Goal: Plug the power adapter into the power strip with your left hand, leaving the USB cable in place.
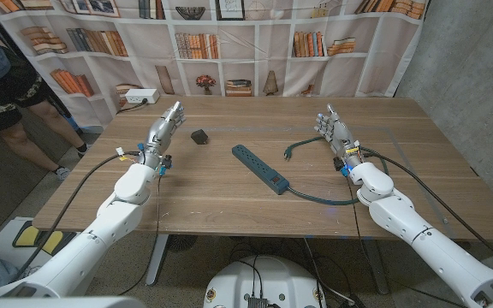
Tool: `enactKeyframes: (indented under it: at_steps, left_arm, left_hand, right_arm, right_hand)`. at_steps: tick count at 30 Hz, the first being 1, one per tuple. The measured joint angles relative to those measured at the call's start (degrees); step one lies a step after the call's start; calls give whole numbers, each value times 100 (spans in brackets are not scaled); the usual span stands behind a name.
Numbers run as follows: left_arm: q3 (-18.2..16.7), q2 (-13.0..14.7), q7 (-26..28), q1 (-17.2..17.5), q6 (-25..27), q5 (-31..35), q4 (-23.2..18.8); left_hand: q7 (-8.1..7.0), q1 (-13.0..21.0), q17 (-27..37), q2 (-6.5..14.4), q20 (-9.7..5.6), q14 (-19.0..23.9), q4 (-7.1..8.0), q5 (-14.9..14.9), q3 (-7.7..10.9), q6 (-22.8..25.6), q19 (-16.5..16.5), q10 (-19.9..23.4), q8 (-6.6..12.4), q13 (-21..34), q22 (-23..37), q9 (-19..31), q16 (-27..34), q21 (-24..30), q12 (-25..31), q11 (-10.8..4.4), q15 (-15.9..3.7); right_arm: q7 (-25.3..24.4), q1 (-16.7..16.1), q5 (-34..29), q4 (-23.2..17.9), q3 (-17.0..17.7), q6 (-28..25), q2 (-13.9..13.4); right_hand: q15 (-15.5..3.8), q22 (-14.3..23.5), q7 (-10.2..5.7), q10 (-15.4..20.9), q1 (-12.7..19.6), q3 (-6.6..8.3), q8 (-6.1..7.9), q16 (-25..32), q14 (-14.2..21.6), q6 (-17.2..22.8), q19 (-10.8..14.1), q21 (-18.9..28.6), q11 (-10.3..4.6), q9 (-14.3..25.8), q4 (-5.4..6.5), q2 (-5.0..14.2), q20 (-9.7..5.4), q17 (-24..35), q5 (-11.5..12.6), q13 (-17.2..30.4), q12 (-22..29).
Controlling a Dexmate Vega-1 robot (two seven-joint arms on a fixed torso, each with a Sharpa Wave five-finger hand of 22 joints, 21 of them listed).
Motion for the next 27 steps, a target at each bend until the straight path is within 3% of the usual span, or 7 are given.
enactKeyframes:
  at_steps: [4,12,15,22,27]
  left_arm:
    - [-31,-17,204,-10,-124,230,99]
    - [-108,36,749,43,-192,805,84]
    - [-115,46,938,50,-136,1026,68]
    - [-181,197,1315,131,0,1487,-110]
    - [-197,297,1670,169,241,1975,-237]
  left_hand:
    - [-42,146,0,5,-24,95,-109,0,45,141,58,119,36,0,0,0,0,0,20,-59,-37]
    - [-206,1111,0,-16,-39,286,-612,-48,282,345,217,332,42,-1,0,27,-26,-40,-7,-280,-227]
    - [-299,1385,0,-26,-94,327,-729,-48,364,395,272,363,42,-1,0,27,-49,-40,-51,-414,-267]
    - [-432,1835,-27,-40,-125,357,-847,-48,468,466,303,418,42,-1,1,27,-70,-82,-51,-568,-297]
    - [-483,1954,-27,-38,-125,357,-860,-48,482,517,303,437,12,-1,1,26,-90,-84,-94,-646,-297]
  right_arm:
    - [-14,-15,-22,-13,-3,10,-2]
    - [-76,-57,-56,-102,-5,10,-20]
    - [-81,-76,-59,-136,-3,9,-29]
    - [-144,-108,-74,-194,4,-20,-31]
    - [-176,-122,-74,-233,7,-51,-30]
  right_hand:
    - [-1,0,0,0,0,0,0,0,0,0,0,0,0,0,0,0,0,0,0,0,0]
    - [29,0,21,0,0,0,0,0,33,22,43,0,0,0,0,0,37,0,0,0,0]
    - [29,0,0,0,0,0,0,0,33,43,62,0,0,0,0,0,18,-1,0,0,0]
    - [29,-1,2,52,0,0,0,0,34,45,61,0,8,-1,0,0,19,-1,0,-1,0]
    - [29,-1,22,52,0,0,0,0,33,66,82,0,8,-1,0,0,38,-1,0,-1,0]
